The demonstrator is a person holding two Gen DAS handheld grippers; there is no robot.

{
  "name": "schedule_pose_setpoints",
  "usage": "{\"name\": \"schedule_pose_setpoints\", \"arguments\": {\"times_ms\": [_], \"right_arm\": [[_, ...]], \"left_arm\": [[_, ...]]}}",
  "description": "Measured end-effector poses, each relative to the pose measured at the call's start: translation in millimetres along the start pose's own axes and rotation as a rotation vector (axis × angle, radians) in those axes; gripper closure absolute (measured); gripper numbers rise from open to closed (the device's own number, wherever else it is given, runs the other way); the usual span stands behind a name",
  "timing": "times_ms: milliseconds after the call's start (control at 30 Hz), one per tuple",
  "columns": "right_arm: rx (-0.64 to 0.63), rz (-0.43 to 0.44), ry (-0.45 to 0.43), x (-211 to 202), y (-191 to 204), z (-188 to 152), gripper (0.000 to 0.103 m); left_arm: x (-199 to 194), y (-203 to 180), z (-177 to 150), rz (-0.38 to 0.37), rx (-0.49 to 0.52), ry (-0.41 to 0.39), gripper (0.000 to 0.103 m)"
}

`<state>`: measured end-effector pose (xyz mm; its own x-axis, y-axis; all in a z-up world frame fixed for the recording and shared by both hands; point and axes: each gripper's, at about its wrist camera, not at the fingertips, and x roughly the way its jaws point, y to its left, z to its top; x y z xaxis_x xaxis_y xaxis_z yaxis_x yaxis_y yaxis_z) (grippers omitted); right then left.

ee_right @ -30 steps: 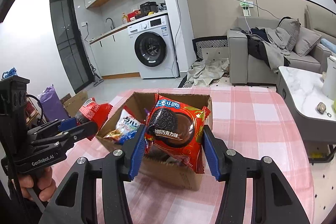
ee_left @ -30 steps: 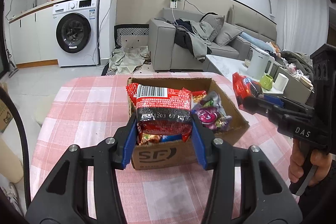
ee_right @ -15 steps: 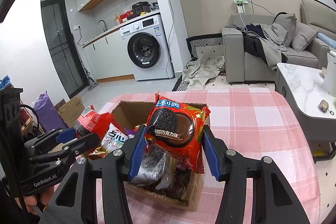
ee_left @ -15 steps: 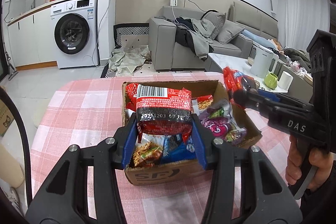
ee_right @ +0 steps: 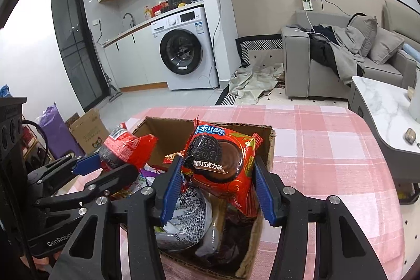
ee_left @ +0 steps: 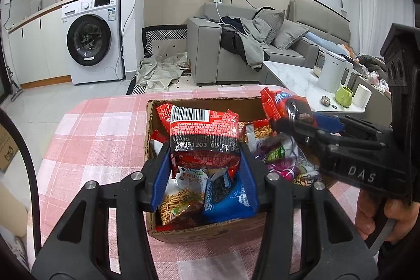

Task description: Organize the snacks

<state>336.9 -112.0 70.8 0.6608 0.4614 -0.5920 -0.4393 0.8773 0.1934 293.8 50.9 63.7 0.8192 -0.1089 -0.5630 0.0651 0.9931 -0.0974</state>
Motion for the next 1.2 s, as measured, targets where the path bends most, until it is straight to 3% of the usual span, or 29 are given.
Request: {"name": "schedule_pose_setpoints", "arguments": {"times_ms": [300,400,500,667,733,867,1200], "right_arm": [[-0.039,-0.007,0.018,8.9,9.5,0.7,0.049],[-0.051,0.003,0.005,5.4,11.4,-0.2,0.037],[-0.062,-0.015,-0.015,-0.1,9.2,0.6,0.026],[-0.050,-0.013,-0.035,-13.4,3.1,0.4,0.012],[-0.047,-0.011,-0.044,-20.1,1.7,-1.6,0.002],[-0.060,0.009,-0.070,-34.3,3.0,-8.5,0.001],[-0.070,0.048,-0.130,-59.9,8.9,-29.1,0.000]], "left_arm": [[22.2,10.5,3.2,0.006,-0.014,0.028,0.058],[19.7,14.2,2.4,0.003,-0.017,0.012,0.056],[14.2,15.4,2.9,0.008,-0.019,-0.011,0.049],[-1.0,20.6,2.3,0.037,-0.031,-0.039,0.020],[-8.6,24.1,2.5,0.018,-0.042,-0.063,0.015],[-25.8,26.2,-1.2,0.035,-0.050,-0.105,0.001],[-69.7,17.6,-21.7,0.017,0.006,-0.177,0.001]]}}
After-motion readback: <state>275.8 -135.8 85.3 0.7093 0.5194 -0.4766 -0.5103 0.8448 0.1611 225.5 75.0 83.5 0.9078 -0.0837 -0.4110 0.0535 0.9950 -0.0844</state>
